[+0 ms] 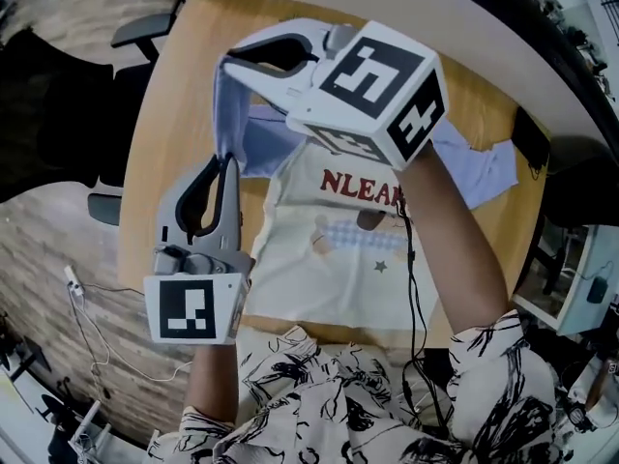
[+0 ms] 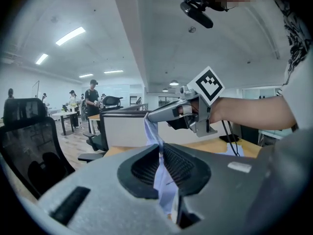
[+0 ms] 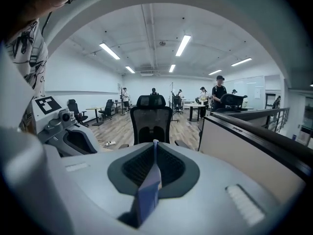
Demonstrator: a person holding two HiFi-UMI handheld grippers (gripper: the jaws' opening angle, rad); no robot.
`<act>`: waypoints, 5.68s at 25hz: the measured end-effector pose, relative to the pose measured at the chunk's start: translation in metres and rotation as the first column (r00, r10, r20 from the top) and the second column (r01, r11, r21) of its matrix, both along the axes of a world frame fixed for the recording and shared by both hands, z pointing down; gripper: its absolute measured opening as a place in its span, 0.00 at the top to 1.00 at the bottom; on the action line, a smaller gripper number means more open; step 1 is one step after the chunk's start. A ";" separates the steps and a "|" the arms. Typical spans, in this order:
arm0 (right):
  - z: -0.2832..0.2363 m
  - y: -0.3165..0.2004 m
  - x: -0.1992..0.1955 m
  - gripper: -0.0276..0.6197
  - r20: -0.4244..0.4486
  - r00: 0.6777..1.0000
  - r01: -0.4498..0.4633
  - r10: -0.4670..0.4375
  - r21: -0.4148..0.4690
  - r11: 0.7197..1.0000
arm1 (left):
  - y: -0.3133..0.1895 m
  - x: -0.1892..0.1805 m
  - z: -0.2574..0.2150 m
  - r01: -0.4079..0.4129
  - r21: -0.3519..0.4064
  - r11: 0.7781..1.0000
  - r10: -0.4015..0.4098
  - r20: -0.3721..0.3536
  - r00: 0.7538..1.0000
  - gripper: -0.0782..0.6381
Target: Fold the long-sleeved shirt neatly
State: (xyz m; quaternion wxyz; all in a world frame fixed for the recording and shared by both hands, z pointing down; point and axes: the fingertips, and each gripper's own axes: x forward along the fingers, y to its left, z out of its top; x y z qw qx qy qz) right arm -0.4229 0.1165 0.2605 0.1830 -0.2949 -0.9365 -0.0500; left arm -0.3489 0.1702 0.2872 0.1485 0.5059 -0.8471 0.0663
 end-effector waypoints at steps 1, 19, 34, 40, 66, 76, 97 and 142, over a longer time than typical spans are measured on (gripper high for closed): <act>-0.001 -0.012 0.012 0.91 0.001 1.000 -0.015 0.015 0.003 1.000 | -0.012 0.012 -0.002 -0.021 0.004 1.000 0.021 -0.002 1.000 0.85; 0.113 -0.186 0.188 0.91 -0.140 0.942 -0.293 0.304 0.090 0.952 | -0.164 0.165 0.115 -0.296 -0.185 0.937 0.285 -0.083 0.955 0.84; 0.243 -0.244 0.229 0.91 -0.248 0.870 -0.393 0.427 0.177 0.902 | -0.219 0.221 0.223 -0.411 -0.333 0.848 0.366 -0.192 0.911 0.84; 0.262 -0.255 0.239 0.91 -0.258 0.859 -0.402 0.441 0.191 0.895 | -0.234 0.235 0.233 -0.449 -0.320 0.834 0.392 -0.229 0.891 0.84; 0.243 -0.371 0.393 0.48 -0.232 0.665 -0.712 0.710 0.092 0.696 | -0.283 0.326 0.223 -0.607 -0.283 0.743 0.563 -0.225 0.795 0.59; 0.258 -0.453 0.517 0.46 -0.272 0.495 -0.854 0.825 0.024 0.520 | -0.373 0.404 0.199 -0.646 -0.316 0.695 0.640 -0.139 0.756 0.58; 0.316 -0.480 0.556 0.74 -0.406 0.175 -0.947 0.897 0.179 0.265 | -0.581 0.396 0.284 -0.759 -0.517 0.395 0.775 -0.256 0.578 0.65; 0.020 -0.514 0.742 0.91 0.052 -0.069 -0.990 0.996 -0.130 -0.062 | -0.617 0.618 -0.026 -0.969 -0.061 0.240 0.971 0.016 0.240 0.86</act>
